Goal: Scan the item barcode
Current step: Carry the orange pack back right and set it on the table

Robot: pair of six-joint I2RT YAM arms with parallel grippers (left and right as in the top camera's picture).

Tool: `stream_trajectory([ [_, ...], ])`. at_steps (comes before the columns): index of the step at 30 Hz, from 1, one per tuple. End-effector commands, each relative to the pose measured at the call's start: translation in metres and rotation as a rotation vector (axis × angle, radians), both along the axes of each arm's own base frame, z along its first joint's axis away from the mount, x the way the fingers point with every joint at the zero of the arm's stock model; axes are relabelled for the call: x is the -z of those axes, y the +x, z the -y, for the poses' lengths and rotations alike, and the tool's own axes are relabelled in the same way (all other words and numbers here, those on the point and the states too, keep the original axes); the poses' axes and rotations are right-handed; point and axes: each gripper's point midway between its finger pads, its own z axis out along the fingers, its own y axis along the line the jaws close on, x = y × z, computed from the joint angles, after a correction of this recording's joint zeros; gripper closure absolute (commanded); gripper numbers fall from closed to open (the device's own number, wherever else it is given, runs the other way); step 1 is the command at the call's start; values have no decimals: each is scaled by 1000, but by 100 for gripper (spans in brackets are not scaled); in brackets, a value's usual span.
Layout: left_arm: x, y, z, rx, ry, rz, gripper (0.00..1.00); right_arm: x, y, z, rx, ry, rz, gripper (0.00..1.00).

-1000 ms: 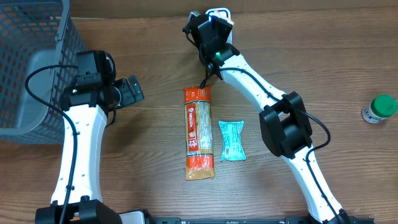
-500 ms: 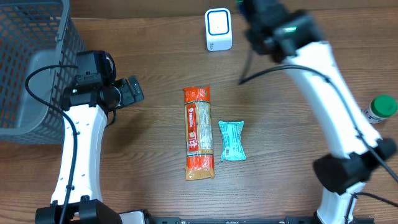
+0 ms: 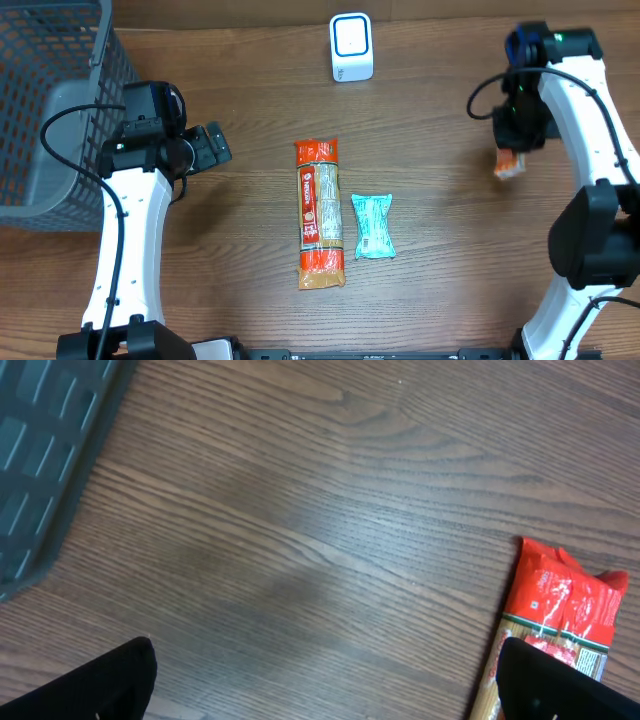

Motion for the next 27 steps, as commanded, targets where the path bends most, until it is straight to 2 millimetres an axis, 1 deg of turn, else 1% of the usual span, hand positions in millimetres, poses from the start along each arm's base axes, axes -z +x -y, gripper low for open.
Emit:
stream_trajectory([
  [1,-2,1,1,14,2,4,0,29,-11,13,66,18,-29,96],
  [4,-2,1,1,14,2,4,0,51,-12,26,93,2,-18,96],
  [6,-2,1,1,14,2,4,0,60,-11,34,102,-22,-4,95],
  [8,-2,1,1,14,2,4,0,64,-9,40,108,-42,8,92],
  [9,-2,1,1,14,2,4,0,64,-8,42,110,-45,16,88],
  [10,-2,1,1,14,2,4,0,64,-6,42,111,-46,22,72],
  [11,-2,1,1,14,2,4,0,64,-6,42,112,-46,22,51],
  [12,-2,1,1,14,2,4,0,64,-6,43,111,-49,23,37],
  [13,-2,1,1,14,2,4,0,64,-5,43,111,-49,26,32],
  [14,-2,1,1,14,2,4,0,65,-4,43,111,-49,30,31],
  [16,-2,1,1,14,2,4,0,64,-1,43,112,-48,43,33],
  [17,-2,1,1,14,2,4,0,62,2,39,113,-37,55,35],
  [20,-2,1,1,14,2,4,1,55,12,13,92,59,100,38],
  [22,-2,1,1,14,2,4,0,44,18,-12,60,137,139,38],
  [25,-2,1,1,14,2,4,0,23,18,-56,-10,262,185,38],
  [27,-2,1,1,14,2,4,0,11,13,-84,-61,324,196,38],
])
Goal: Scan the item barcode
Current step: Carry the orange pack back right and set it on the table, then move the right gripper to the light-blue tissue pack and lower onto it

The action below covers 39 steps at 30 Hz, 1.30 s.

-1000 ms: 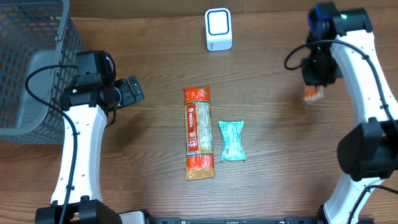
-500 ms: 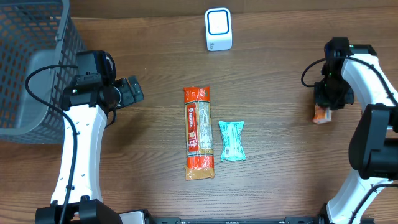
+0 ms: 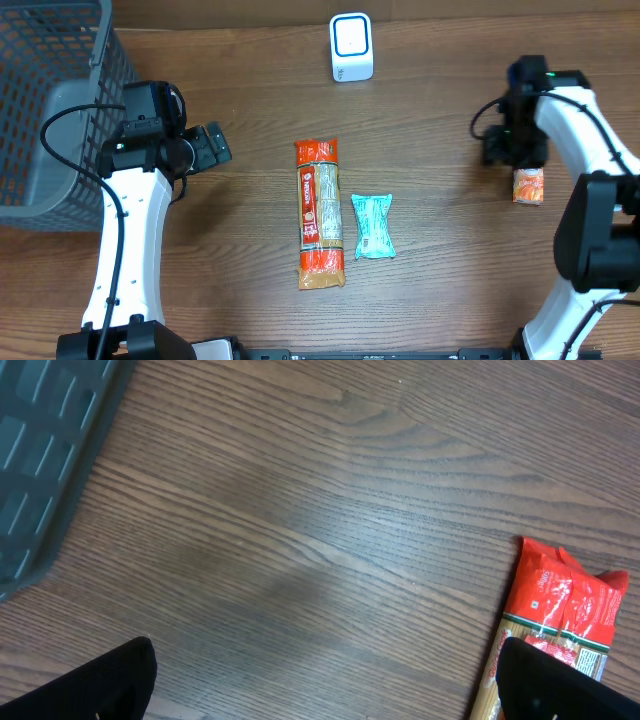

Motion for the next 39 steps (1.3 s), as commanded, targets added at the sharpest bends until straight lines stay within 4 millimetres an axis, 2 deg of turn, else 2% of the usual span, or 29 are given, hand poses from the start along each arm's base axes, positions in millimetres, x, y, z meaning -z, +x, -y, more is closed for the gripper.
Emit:
stream_trajectory([
  [1,-2,1,1,14,2,4,0,-48,1,-67,-106,188,109,37],
  [5,-2,1,1,14,2,4,0,-51,-19,-121,-210,297,69,33],
  [10,-2,1,1,14,2,4,0,-42,-43,-158,-288,310,21,33],
  [15,-2,1,1,14,2,4,0,-23,-75,-194,-409,308,-24,57],
  [16,-2,1,1,14,2,4,0,-16,-84,-205,-441,309,-27,70],
  [18,-2,1,1,14,2,4,0,-6,-92,-217,-444,310,-28,82],
  [21,-2,1,1,14,2,5,0,7,-99,-227,-446,316,-20,85],
  [27,-2,1,1,14,2,4,0,25,-96,-227,-454,314,22,85],
  [33,-2,1,1,14,2,4,0,37,-72,-187,-299,122,86,85],
  [39,-2,1,1,14,2,4,0,38,-58,-163,-191,93,98,88],
])
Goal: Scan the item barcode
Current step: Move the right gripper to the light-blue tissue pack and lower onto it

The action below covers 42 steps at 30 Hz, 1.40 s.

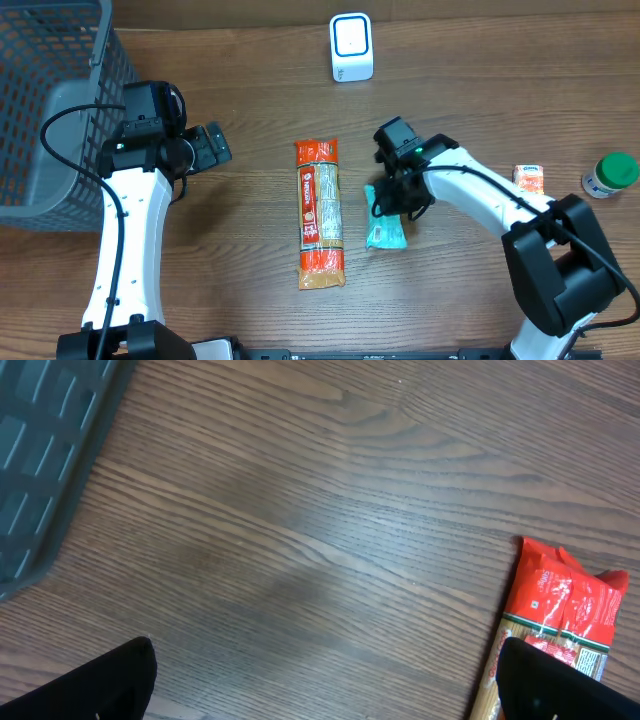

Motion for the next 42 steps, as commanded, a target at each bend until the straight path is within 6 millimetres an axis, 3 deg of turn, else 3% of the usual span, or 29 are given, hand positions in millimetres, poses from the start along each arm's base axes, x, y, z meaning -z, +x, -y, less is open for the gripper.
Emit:
stream_trajectory([
  [1,-2,1,1,14,2,5,0,-2,14,27,110,-53,34,88],
  [7,-2,1,1,14,2,4,0,-3,35,57,207,-43,49,89],
  [10,-2,1,1,14,2,4,0,-5,46,65,213,-19,72,96],
  [14,-2,1,1,14,2,4,0,-28,51,42,71,177,55,96],
  [17,-2,1,1,14,2,4,0,-49,52,39,79,257,33,96],
  [23,-2,1,1,14,2,4,0,-63,24,26,3,420,-73,96],
  [32,-2,1,1,14,2,4,0,-17,12,29,0,439,-51,96],
  [38,-2,1,1,14,2,4,0,1,6,20,-29,505,-2,96],
  [42,-2,1,1,14,2,4,0,25,1,29,-30,431,36,96],
])
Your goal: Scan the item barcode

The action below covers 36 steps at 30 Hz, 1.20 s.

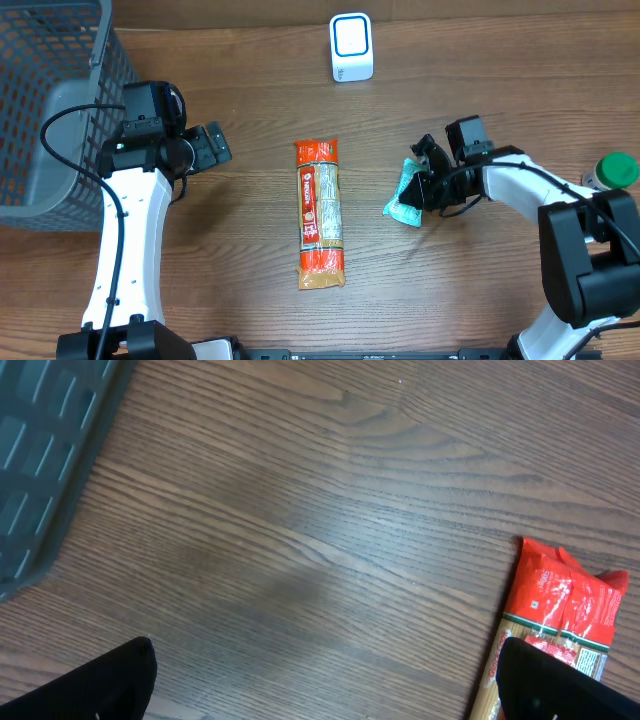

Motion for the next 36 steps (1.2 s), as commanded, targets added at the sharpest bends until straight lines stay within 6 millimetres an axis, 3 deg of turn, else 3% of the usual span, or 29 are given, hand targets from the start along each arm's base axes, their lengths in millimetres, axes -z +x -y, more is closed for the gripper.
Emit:
stream_trajectory([
  [1,-2,1,1,14,2,4,0,21,-11,15,23,-103,6,96],
  [5,-2,1,1,14,2,4,0,25,-14,23,93,-130,-43,96],
  [11,-2,1,1,14,2,4,0,-33,-1,-9,-58,91,13,96],
  [16,-2,1,1,14,2,4,0,-56,12,-14,-63,114,29,96],
  [19,-2,1,1,14,2,4,0,-52,10,-13,-62,102,22,96],
  [36,-2,1,1,14,2,4,0,13,-23,8,-6,-16,-29,94],
])
